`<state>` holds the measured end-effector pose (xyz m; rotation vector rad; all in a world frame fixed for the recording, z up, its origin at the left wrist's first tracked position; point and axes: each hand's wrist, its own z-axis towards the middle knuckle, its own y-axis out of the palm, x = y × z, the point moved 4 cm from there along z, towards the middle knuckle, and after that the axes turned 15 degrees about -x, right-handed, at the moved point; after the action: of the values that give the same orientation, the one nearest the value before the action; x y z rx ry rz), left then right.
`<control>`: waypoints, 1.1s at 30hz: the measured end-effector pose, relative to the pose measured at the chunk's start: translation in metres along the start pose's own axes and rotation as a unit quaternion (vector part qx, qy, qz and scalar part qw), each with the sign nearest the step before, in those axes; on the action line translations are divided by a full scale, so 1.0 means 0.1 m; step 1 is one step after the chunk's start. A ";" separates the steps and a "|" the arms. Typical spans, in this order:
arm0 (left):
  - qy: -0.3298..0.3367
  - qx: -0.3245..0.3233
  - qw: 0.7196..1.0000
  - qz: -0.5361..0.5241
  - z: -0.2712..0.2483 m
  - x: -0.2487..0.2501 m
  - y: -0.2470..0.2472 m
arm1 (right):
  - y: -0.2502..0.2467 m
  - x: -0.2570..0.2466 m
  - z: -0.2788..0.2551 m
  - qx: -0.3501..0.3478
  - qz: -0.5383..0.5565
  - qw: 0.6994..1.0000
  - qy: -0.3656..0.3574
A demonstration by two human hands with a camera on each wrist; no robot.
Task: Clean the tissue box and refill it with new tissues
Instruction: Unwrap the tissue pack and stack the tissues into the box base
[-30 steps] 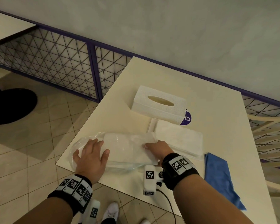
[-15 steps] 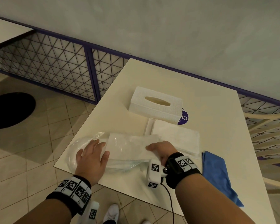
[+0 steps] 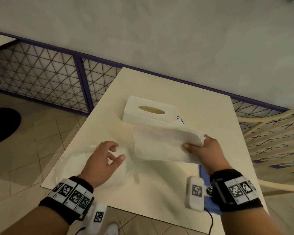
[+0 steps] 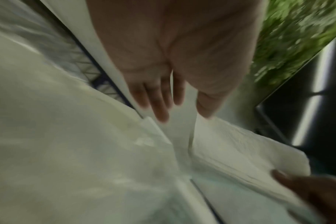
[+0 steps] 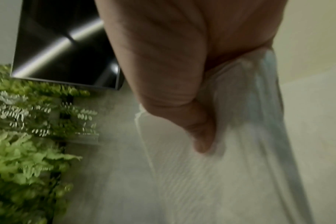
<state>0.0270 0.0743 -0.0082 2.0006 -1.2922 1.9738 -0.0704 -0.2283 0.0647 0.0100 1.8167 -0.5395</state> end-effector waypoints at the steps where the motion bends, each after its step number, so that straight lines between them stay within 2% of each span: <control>1: 0.005 -0.041 0.998 -0.058 0.07 0.11 0.08 | -0.07 0.00 -0.05 0.000 0.041 0.999 -0.013; 3: -0.019 -0.119 0.972 -0.204 0.22 0.25 0.26 | -0.16 0.04 -0.16 -0.005 0.107 0.994 -0.026; 4: -0.042 -0.161 0.942 -0.291 0.27 0.29 0.37 | -0.18 0.08 -0.20 -0.007 0.128 0.991 -0.029; 7: -0.082 -0.262 0.817 -0.506 0.34 0.38 0.71 | -0.22 0.29 -0.29 -0.011 0.182 0.983 -0.025; 8: -0.076 -0.278 0.793 -0.537 0.35 0.42 0.80 | -0.22 0.37 -0.31 -0.009 0.200 0.980 -0.019; 9: -0.065 -0.283 0.784 -0.549 0.37 0.44 0.87 | -0.22 0.46 -0.33 -0.007 0.212 0.977 -0.013; 11: -0.030 -0.263 0.798 -0.541 0.43 0.48 0.94 | -0.22 0.60 -0.35 -0.005 0.216 0.976 -0.003; 14: 0.021 -0.209 0.853 -0.477 0.50 0.47 0.91 | -0.23 0.77 -0.37 -0.016 0.211 0.977 -0.002; 16: 0.022 -0.196 0.898 -0.393 0.49 0.37 0.93 | -0.16 0.95 -0.37 -0.051 0.192 0.980 0.013; 18: 0.013 -0.199 0.943 -0.265 0.45 0.28 1.01 | -0.07 1.16 -0.39 -0.082 0.105 0.990 0.046; 19: 0.005 -0.200 0.955 -0.217 0.44 0.23 1.05 | -0.04 1.24 -0.40 -0.089 0.059 0.992 0.061; 21: -0.013 -0.200 0.963 -0.181 0.43 0.14 1.13 | 0.01 1.35 -0.42 -0.080 0.015 0.994 0.071; 26: -0.008 -0.175 0.971 -0.165 0.44 0.08 1.21 | 0.05 1.37 -0.40 -0.052 0.031 0.996 0.058; 29: -0.010 -0.149 0.982 -0.119 0.48 0.08 1.17 | 0.02 1.40 -0.39 -0.050 0.021 0.996 0.068; 33: -0.069 -0.169 0.982 -0.056 0.49 -0.01 1.22 | 0.00 1.49 -0.39 -0.059 -0.010 0.992 0.108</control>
<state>-0.0032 -0.0318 -0.0791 2.0170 -1.3952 1.4726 -0.1529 -0.2532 -0.0629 -0.0313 2.0607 -0.4573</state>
